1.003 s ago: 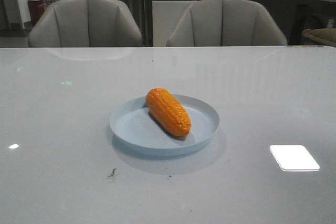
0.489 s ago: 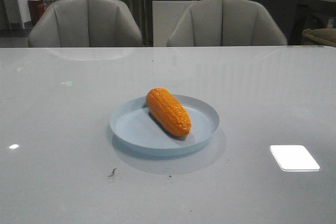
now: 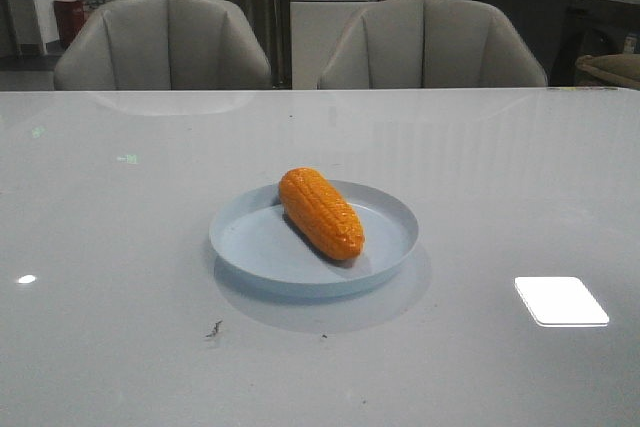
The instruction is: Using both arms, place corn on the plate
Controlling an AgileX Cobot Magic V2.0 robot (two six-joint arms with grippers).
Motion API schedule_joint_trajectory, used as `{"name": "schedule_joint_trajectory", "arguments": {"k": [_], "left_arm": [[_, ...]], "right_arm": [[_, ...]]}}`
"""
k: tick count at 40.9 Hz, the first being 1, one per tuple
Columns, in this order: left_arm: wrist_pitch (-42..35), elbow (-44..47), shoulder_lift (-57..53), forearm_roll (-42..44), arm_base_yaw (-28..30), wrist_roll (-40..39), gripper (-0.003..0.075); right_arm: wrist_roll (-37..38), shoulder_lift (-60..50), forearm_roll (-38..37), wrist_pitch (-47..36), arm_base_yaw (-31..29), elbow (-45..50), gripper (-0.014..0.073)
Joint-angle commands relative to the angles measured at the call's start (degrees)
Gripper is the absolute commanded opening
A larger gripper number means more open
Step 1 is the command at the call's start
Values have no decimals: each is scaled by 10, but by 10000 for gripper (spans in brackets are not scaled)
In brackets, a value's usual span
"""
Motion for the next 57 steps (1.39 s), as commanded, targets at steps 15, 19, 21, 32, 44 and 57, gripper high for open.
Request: {"name": "schedule_joint_trajectory", "arguments": {"k": [15, 19, 21, 32, 44, 57], "left_arm": [[-45, 2, -9, -6, 1, -6, 90], [-45, 2, -9, -6, 1, -6, 90], [-45, 2, -9, -6, 1, -6, 90], [-45, 2, -9, -6, 1, -6, 90], [-45, 2, -9, -6, 1, -6, 90], [-45, 2, -9, -6, 1, -6, 90]], "right_arm": [[7, -243, -101, -375, 48, 269, 37], [12, -301, -81, -424, 48, 332, 37], [12, -330, -69, -435, 48, 361, 37], [12, -427, -42, -321, 46, 431, 37], [12, -432, -42, -305, 46, 431, 37], [12, -432, -42, -302, 46, 431, 37]]}}
